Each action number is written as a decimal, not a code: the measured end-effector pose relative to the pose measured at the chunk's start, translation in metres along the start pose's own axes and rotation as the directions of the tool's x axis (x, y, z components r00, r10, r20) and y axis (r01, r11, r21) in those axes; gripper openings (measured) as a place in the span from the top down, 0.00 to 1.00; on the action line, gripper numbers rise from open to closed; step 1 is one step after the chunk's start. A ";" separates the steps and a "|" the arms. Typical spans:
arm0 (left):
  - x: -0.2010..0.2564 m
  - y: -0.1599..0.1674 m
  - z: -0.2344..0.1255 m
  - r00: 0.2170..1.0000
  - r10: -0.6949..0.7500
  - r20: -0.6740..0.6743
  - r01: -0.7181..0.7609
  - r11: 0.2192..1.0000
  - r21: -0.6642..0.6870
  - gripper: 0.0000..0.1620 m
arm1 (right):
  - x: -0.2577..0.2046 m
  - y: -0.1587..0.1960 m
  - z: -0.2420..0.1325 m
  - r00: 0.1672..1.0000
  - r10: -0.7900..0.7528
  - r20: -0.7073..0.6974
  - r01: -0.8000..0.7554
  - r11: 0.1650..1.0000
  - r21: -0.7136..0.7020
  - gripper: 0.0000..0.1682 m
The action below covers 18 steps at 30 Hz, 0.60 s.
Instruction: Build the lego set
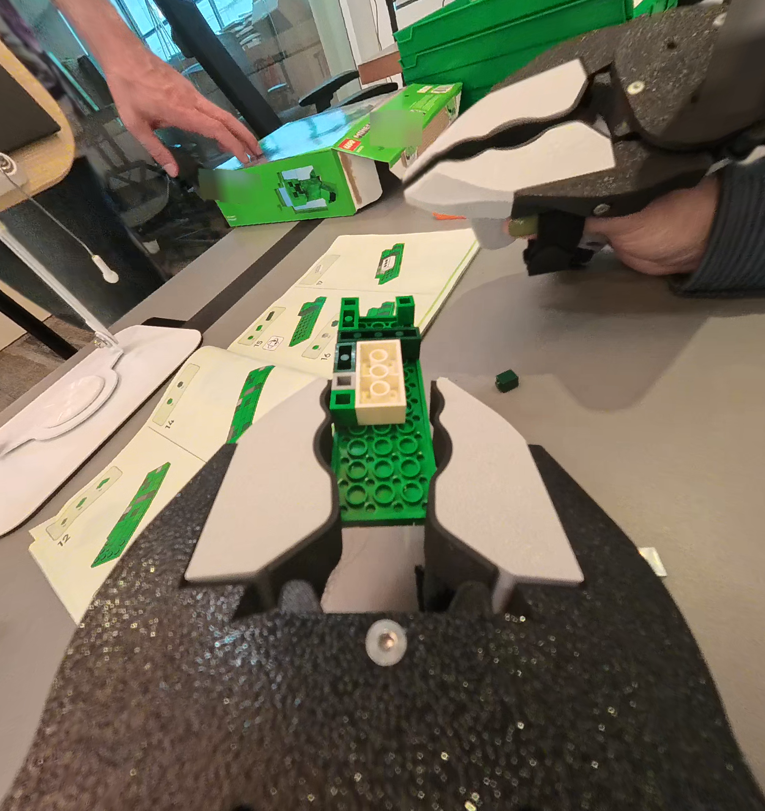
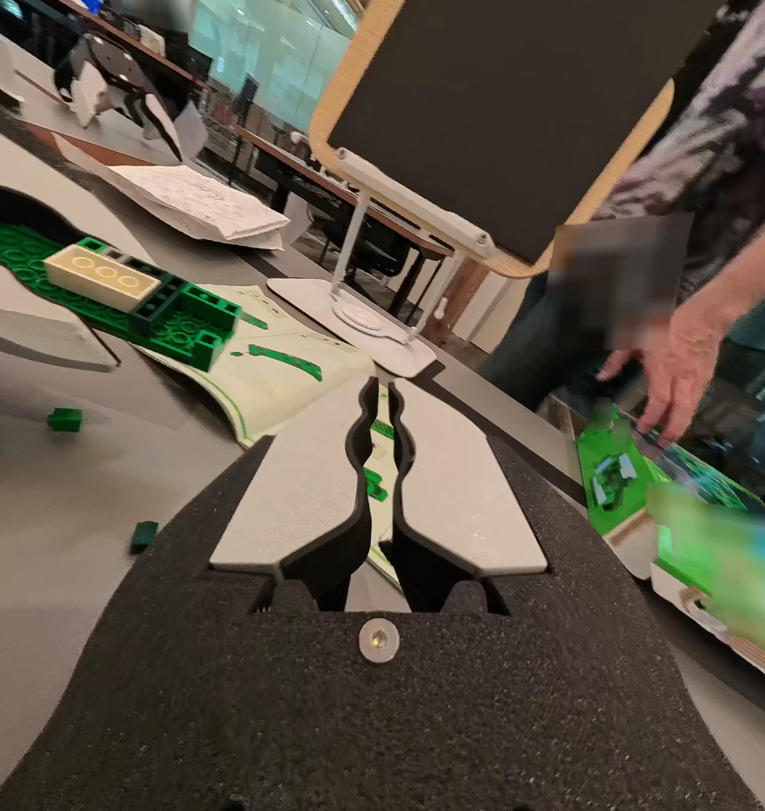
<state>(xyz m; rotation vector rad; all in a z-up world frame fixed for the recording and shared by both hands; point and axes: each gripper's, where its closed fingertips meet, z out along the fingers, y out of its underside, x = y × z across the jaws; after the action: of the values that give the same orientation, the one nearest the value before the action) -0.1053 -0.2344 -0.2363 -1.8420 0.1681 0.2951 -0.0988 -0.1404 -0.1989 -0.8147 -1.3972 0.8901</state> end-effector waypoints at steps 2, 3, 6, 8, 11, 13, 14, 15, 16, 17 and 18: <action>0.000 0.000 0.000 1.000 0.001 0.000 -0.001 1.000 -0.001 0.75 | 0.012 0.004 -0.004 0.999 -0.008 -0.039 0.007 0.999 -0.033 0.96; 0.000 0.000 0.000 1.000 0.002 -0.001 -0.002 1.000 -0.003 0.75 | 0.023 0.007 -0.007 0.996 -0.035 -0.079 0.031 0.998 -0.059 0.96; 0.001 0.000 0.000 1.000 0.005 -0.001 -0.005 1.000 -0.003 0.75 | 0.066 0.031 -0.024 0.971 -0.129 -0.202 0.086 0.974 -0.209 0.96; 0.000 0.000 0.000 1.000 0.001 -0.001 -0.001 1.000 0.000 0.75 | 0.095 0.059 -0.037 0.959 -0.115 -0.258 0.024 0.944 -0.330 0.93; 0.000 0.000 0.000 1.000 -0.005 -0.002 0.005 1.000 0.004 0.75 | 0.117 0.105 -0.053 0.959 -0.007 -0.284 -0.136 0.865 -0.483 0.88; 0.000 0.000 0.000 1.000 -0.005 -0.003 0.005 1.000 0.005 0.75 | 0.116 0.120 -0.058 0.965 0.066 -0.255 -0.199 0.819 -0.539 0.88; 0.000 -0.001 0.000 1.000 -0.006 -0.003 0.006 1.000 0.006 0.75 | 0.115 0.122 -0.058 0.966 0.093 -0.241 -0.215 0.808 -0.548 0.88; 0.000 -0.001 0.000 1.000 -0.006 -0.003 0.006 1.000 0.006 0.75 | 0.113 0.122 -0.058 0.968 0.124 -0.220 -0.229 0.800 -0.554 0.88; 0.000 -0.001 0.000 1.000 -0.007 -0.004 0.007 1.000 0.007 0.75 | 0.111 0.121 -0.057 0.967 0.159 -0.199 -0.245 0.791 -0.560 0.88; 0.000 -0.001 0.000 1.000 -0.008 -0.004 0.008 1.000 0.008 0.75 | 0.112 0.118 -0.056 0.968 0.178 -0.178 -0.248 0.785 -0.568 0.88; -0.001 -0.001 0.000 1.000 -0.009 -0.003 0.009 1.000 0.011 0.75 | 0.114 0.116 -0.055 0.973 0.176 -0.148 -0.230 0.780 -0.582 0.88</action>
<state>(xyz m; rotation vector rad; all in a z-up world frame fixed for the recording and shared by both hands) -0.1054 -0.2346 -0.2350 -1.8324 0.1636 0.2845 -0.0514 0.0161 -0.2511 -1.4938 -1.5522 0.5531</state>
